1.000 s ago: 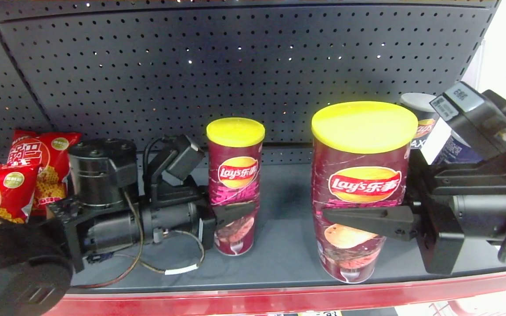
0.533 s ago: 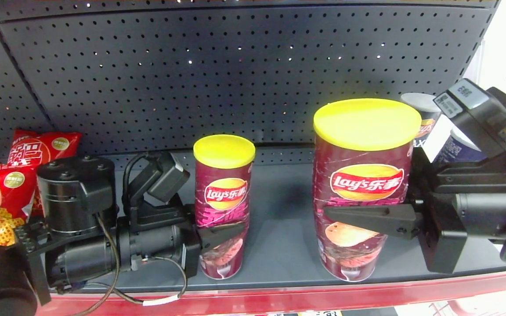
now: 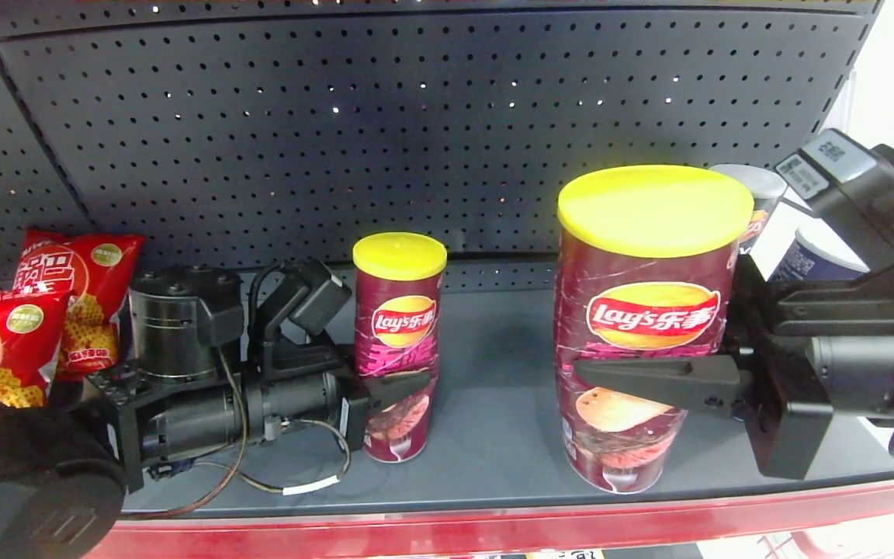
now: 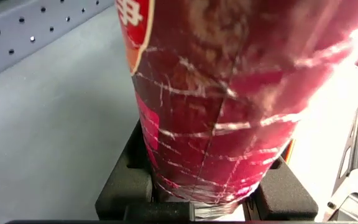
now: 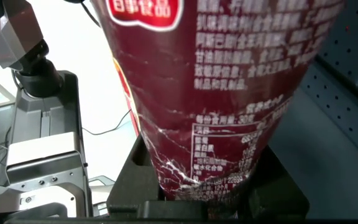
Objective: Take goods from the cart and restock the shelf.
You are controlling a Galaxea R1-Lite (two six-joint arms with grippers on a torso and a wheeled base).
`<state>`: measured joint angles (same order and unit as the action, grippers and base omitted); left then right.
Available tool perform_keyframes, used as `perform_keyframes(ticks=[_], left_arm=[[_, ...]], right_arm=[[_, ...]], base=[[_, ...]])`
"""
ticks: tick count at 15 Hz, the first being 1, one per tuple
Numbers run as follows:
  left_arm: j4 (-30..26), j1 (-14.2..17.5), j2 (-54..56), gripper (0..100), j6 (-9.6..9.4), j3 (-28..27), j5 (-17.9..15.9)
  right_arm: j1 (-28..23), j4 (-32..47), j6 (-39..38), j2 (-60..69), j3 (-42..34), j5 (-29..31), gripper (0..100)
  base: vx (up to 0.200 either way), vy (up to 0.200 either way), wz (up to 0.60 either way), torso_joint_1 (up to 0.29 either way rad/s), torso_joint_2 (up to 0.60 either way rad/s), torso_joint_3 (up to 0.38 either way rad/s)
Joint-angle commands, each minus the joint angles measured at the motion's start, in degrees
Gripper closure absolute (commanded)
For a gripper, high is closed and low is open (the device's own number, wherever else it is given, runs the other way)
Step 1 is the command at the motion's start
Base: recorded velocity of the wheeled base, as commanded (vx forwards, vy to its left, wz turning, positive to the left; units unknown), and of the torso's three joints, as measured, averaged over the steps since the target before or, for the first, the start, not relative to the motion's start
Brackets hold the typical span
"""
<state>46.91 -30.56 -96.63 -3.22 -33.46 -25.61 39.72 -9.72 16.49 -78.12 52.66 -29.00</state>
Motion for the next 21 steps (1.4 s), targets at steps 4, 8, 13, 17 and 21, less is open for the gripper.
perform_keyframes(ticks=[4,8,13,17,21], left_arm=[[-0.33,0.15,-0.57,100,-0.03,1.12,0.04],[-0.33,-0.02,1.01,100,-0.03,4.99,0.04],[-0.42,0.15,5.49,100,-0.03,10.08,0.48],[-0.59,0.24,6.55,100,-0.03,10.44,0.39],[-0.94,0.15,5.32,0,-0.03,10.17,0.39]], right_arm=[[0.01,-0.04,0.03,-0.37,-0.02,0.00,100],[0.01,-0.04,-0.06,-0.46,-0.10,0.00,100],[0.10,-0.04,-0.15,-0.98,-0.02,0.00,100],[0.36,-0.13,-0.15,-1.25,0.07,0.17,100],[0.45,-0.13,-0.15,-0.81,-0.02,0.26,100]], base=[[0.000,0.000,0.00,0.000,0.00,0.000],[0.000,0.000,0.00,0.000,0.00,0.000],[0.000,0.000,0.00,0.000,0.00,0.000],[0.000,0.000,0.00,0.000,0.00,0.000],[0.000,0.000,0.00,0.000,0.00,0.000]])
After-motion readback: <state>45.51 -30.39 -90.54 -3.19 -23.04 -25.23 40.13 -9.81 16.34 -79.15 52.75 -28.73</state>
